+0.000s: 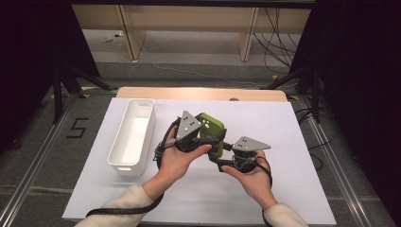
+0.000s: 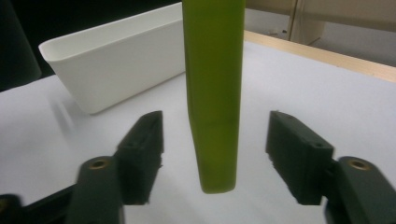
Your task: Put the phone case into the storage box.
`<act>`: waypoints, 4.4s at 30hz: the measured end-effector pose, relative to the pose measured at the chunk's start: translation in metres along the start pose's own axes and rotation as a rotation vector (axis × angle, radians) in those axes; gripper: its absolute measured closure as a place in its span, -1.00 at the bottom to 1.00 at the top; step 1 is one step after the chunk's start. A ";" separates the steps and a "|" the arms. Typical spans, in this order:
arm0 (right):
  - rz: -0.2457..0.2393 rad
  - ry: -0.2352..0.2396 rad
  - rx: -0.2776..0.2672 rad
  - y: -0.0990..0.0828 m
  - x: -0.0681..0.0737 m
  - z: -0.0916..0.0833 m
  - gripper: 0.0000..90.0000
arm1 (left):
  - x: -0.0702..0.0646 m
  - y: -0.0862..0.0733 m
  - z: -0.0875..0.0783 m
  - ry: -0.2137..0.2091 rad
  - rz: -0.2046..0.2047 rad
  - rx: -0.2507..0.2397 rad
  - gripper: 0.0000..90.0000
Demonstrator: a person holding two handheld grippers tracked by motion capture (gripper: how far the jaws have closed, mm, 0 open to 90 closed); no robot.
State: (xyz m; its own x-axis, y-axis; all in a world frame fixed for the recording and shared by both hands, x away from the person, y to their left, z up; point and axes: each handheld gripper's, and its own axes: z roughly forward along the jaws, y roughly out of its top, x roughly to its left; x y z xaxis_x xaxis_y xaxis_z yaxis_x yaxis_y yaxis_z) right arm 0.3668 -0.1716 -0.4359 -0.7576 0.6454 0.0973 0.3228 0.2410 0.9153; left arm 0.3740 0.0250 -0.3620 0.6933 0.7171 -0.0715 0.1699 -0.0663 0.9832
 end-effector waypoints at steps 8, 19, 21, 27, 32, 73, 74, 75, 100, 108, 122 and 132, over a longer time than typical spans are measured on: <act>-0.027 0.006 -0.027 0.000 0.001 -0.005 -0.65 | 0.009 0.002 -0.007 0.013 0.006 -0.003 -0.65; -0.031 -0.003 -0.034 -0.003 0.001 -0.010 -0.65 | 0.019 0.003 -0.014 0.025 0.010 -0.008 -0.65; -0.031 -0.008 -0.032 -0.003 0.000 -0.012 -0.65 | 0.020 0.003 -0.015 0.027 0.010 -0.009 -0.65; -0.030 -0.021 -0.043 -0.004 -0.002 -0.018 -0.65 | 0.024 0.003 -0.018 0.034 0.009 -0.008 -0.65; -0.023 -0.032 -0.043 -0.007 -0.004 -0.024 -0.65 | 0.027 0.003 -0.022 0.039 0.006 -0.011 -0.65; 0.004 -0.105 -0.065 -0.018 -0.015 -0.052 -0.65 | 0.065 0.000 -0.058 0.116 -0.011 -0.017 -0.65; 0.005 -0.106 -0.069 -0.018 -0.015 -0.052 -0.65 | 0.065 0.000 -0.058 0.116 -0.011 -0.017 -0.65; 0.007 -0.105 -0.070 -0.018 -0.015 -0.053 -0.65 | 0.068 0.000 -0.059 0.122 -0.012 -0.016 -0.65; 0.016 -0.122 -0.074 -0.021 -0.015 -0.054 -0.66 | 0.087 0.007 -0.069 0.167 -0.029 -0.026 -0.65; 0.022 -0.126 -0.078 -0.021 -0.016 -0.054 -0.66 | 0.095 0.010 -0.076 0.190 -0.033 -0.027 -0.65; 0.028 -0.133 -0.080 -0.022 -0.017 -0.055 -0.66 | 0.109 0.017 -0.084 0.227 -0.033 -0.038 -0.64; 0.026 -0.141 -0.082 -0.021 -0.017 -0.055 -0.66 | 0.117 0.019 -0.089 0.246 -0.037 -0.042 -0.64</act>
State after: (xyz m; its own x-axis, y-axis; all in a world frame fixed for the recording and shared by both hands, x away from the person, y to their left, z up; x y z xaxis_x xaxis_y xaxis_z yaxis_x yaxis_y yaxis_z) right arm 0.3413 -0.2276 -0.4354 -0.6610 0.7471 0.0707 0.2890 0.1665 0.9427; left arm 0.3960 0.1690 -0.3373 0.4945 0.8664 -0.0695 0.1591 -0.0116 0.9872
